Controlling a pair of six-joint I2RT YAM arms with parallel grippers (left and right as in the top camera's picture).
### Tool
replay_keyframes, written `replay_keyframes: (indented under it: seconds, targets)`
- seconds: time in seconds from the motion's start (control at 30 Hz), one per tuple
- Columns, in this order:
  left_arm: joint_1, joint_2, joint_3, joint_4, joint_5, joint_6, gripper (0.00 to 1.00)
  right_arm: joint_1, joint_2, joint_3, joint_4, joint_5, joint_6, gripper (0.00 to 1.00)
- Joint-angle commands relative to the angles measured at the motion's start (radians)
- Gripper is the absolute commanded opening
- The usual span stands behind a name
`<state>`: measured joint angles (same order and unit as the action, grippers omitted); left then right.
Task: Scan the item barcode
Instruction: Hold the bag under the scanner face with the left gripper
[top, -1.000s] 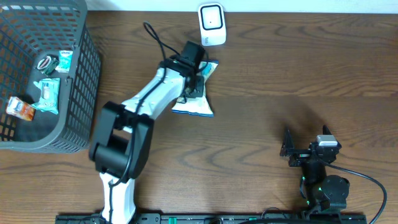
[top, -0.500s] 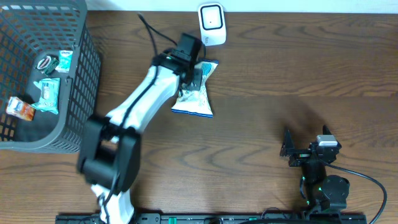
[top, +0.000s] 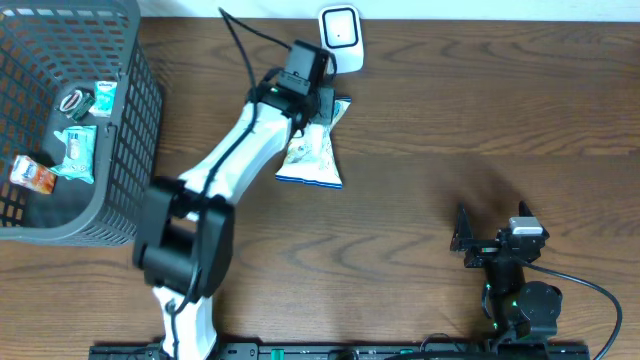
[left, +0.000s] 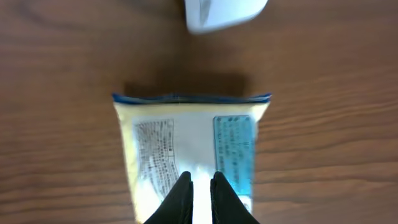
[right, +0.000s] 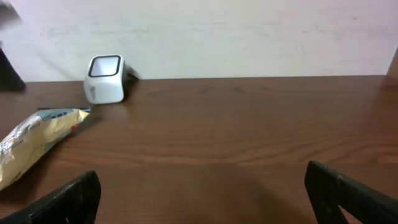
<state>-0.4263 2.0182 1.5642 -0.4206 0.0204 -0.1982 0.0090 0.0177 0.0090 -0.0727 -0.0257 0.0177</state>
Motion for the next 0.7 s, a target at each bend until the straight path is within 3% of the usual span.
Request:
replay_keyframes:
  seconds: [0.0,0.17,0.3,0.43,0.67]
  targets:
    - [0.003,0.072,-0.005,0.015,-0.005,-0.024,0.12,-0.006,-0.004,-0.003,-0.002,0.005,0.011,0.99]
    - [-0.003,0.156,-0.005,0.042,-0.005,-0.008,0.16,-0.006,-0.004,-0.003,-0.002,0.005,0.011,0.99]
    - [0.001,0.153,0.003,0.048,-0.041,0.094,0.16,-0.006,-0.004,-0.003,-0.002,0.005,0.011,0.99]
    - [0.002,0.067,0.014,0.025,-0.139,0.097,0.16,-0.006,-0.004,-0.003,-0.002,0.005,0.011,0.99]
    - [0.002,-0.149,0.013,-0.170,-0.103,0.089,0.22,-0.006,-0.004,-0.003,-0.002,0.005,0.011,0.99]
